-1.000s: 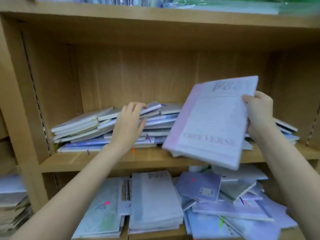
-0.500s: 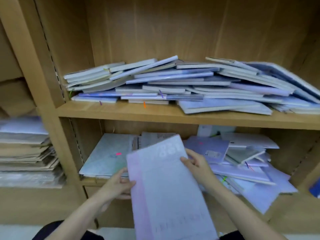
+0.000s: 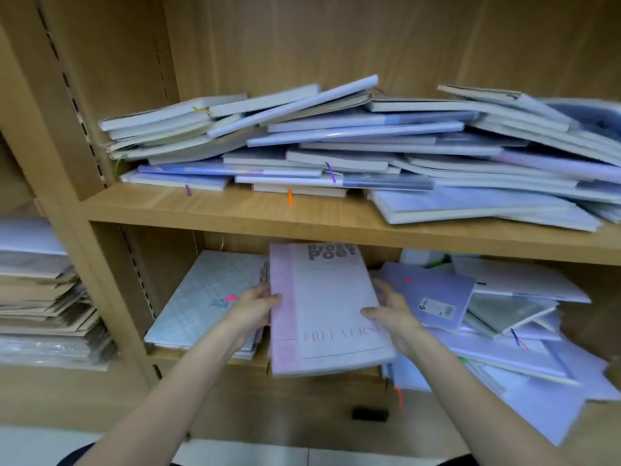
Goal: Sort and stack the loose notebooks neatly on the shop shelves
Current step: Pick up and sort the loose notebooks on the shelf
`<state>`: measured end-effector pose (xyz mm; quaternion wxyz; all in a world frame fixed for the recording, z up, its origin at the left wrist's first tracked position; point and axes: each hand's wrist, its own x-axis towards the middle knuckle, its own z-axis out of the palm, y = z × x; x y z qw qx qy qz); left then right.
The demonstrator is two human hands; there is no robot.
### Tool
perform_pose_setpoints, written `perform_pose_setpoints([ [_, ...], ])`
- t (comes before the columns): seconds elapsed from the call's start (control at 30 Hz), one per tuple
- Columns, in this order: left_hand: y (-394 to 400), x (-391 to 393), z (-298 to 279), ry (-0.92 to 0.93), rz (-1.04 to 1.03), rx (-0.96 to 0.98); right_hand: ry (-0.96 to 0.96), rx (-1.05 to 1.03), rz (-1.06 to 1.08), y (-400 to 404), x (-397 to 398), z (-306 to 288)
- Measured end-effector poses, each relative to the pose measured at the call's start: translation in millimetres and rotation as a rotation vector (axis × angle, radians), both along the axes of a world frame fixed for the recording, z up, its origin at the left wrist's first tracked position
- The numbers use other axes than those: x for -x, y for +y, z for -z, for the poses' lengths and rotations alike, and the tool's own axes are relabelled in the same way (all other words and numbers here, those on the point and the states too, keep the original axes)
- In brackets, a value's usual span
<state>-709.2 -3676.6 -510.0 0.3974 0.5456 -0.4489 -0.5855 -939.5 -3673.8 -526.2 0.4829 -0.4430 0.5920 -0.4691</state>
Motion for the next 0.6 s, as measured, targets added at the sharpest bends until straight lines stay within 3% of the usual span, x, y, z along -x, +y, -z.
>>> perform_pose_setpoints([
  [0.07,-2.8,1.7,18.5,-0.150,-0.016,0.080,0.154,0.063,0.074,-18.4,1.2,11.6],
  [0.17,-6.6,-5.1,37.9,-0.553,-0.139,0.141,0.610,-0.005,0.061,-39.0,0.2,28.6],
  [0.23,-5.6,-8.5,40.4,-0.630,-0.177,0.111,0.770,-0.085,0.011,-42.8,-5.0,31.9],
  [0.33,-12.2,-9.2,43.0,-0.616,-0.106,0.059,0.935,-0.002,-0.124,-22.2,-20.3,25.7],
  [0.47,-35.8,-9.0,39.9,-0.484,-0.170,-0.046,1.117,0.112,-0.626,18.7,-52.1,30.9],
  [0.6,-49.2,-6.4,29.0,-0.365,-0.208,-0.137,1.232,0.181,-0.559,14.4,-59.1,43.8],
])
